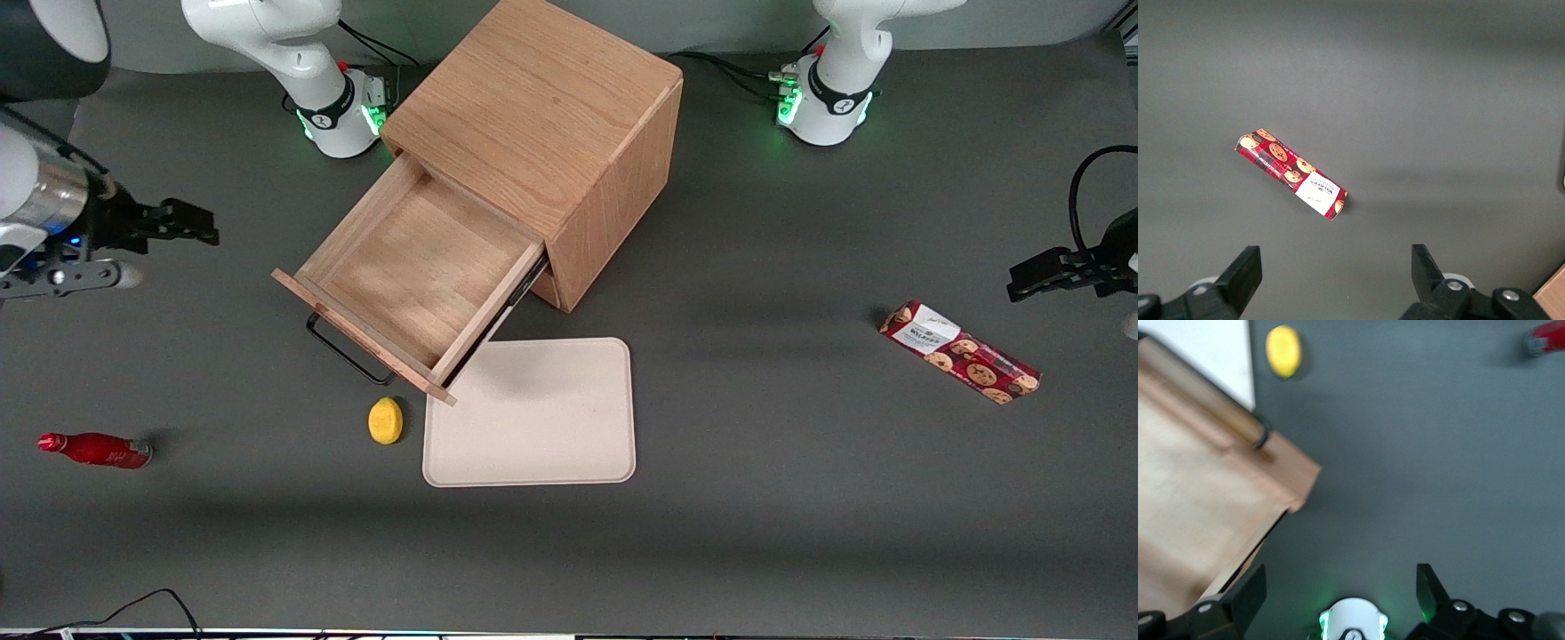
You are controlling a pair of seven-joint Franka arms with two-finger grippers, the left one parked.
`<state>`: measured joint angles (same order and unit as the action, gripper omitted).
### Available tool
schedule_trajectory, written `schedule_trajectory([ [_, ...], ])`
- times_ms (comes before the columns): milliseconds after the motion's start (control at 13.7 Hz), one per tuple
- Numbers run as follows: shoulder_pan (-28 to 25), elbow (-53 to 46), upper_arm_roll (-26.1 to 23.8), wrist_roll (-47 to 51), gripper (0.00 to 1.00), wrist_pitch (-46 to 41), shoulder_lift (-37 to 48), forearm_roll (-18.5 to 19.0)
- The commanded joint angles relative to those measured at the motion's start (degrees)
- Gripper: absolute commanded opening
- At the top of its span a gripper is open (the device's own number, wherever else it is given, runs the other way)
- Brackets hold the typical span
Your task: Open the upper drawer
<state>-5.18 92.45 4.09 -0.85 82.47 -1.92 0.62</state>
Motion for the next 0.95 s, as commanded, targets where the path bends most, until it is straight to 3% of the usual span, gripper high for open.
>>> schedule_trajectory([
  [0, 3.06, 6.67, -0.92, 1.29, 1.00, 6.01, 2.96, 1.75],
  [146, 3.94, 9.85, -0.75, 1.29, 1.00, 8.75, 5.08, 1.84],
  [875, 6.58, 3.62, 0.66, 1.47, 1.00, 8.67, 2.18, 2.36],
])
